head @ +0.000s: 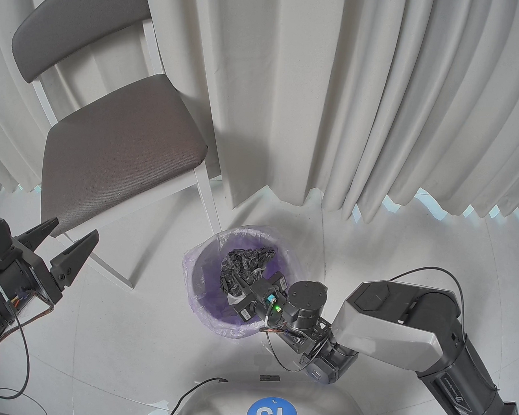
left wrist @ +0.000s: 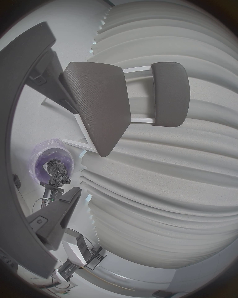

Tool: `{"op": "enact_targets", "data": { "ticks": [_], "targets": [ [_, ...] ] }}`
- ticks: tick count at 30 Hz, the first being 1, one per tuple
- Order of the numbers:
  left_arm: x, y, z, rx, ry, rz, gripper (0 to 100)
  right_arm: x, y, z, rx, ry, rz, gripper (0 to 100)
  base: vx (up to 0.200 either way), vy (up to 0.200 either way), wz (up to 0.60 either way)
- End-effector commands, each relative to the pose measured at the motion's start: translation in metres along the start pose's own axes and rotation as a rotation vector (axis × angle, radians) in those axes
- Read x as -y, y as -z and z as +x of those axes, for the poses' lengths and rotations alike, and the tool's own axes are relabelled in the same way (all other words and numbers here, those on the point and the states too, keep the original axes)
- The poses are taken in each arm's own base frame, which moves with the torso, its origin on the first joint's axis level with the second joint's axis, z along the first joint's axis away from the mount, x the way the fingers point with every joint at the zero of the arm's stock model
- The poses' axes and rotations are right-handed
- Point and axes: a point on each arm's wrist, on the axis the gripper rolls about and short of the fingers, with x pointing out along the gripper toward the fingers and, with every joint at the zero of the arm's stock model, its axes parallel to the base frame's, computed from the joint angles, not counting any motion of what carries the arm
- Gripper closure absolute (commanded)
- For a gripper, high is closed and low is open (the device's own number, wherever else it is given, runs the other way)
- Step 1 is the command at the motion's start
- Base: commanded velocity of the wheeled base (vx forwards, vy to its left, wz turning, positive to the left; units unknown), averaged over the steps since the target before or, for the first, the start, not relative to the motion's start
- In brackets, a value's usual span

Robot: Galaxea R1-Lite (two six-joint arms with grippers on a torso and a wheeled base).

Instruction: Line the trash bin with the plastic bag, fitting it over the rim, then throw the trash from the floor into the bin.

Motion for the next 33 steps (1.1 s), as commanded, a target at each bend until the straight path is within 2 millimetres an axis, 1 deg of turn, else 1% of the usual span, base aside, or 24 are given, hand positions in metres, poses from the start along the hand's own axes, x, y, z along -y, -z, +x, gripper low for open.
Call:
{"op": "enact_targets", "data": {
  "ticks": [1, 6, 12, 14, 15, 18, 20, 24, 28, 33],
  "targets": [
    [0.0, 0.002, 0.002, -0.012, -0.001, -0.001, 0, -0.001, 0.018, 0.016, -0.006, 0.031, 0.027, 100, 0.0, 0.0, 0.0],
    [0.0, 0.004, 0.003, -0.021, 0.0, -0.002, 0, -0.001, 0.013, 0.03, 0.016, 0.059, 0.042, 100, 0.0, 0.0, 0.0],
    [0.0, 0.004, 0.003, -0.021, 0.0, -0.002, 0, -0.006, 0.006, 0.037, 0.048, 0.057, 0.047, 100, 0.0, 0.0, 0.0],
    [0.0, 0.004, 0.003, -0.021, 0.0, -0.002, 0, -0.006, 0.006, 0.037, 0.048, 0.057, 0.047, 100, 0.0, 0.0, 0.0],
    [0.0, 0.003, 0.002, -0.018, 0.001, -0.001, 0, -0.01, 0.0, 0.04, 0.07, 0.054, 0.052, 100, 0.0, 0.0, 0.0],
    [0.0, 0.003, 0.002, -0.018, 0.001, -0.001, 0, -0.012, -0.003, 0.042, 0.08, 0.052, 0.054, 100, 0.0, 0.0, 0.0],
    [0.0, 0.004, 0.002, -0.02, 0.001, -0.002, 0, -0.019, -0.009, 0.043, 0.096, 0.038, 0.07, 100, 0.0, 0.0, 0.0],
    [0.0, 0.004, 0.002, -0.02, 0.001, 0.0, 0, -0.029, -0.01, 0.045, 0.097, 0.021, 0.08, 100, 0.0, 0.0, 0.0],
    [0.0, 0.004, 0.002, -0.021, 0.0, 0.0, 0, -0.032, -0.011, 0.049, 0.106, 0.017, 0.082, 100, 0.0, 0.0, 0.0],
    [0.0, 0.004, 0.003, -0.024, 0.0, -0.002, 0, -0.031, -0.012, 0.049, 0.11, 0.02, 0.082, 100, 0.0, 0.0, 0.0]
  ]
}}
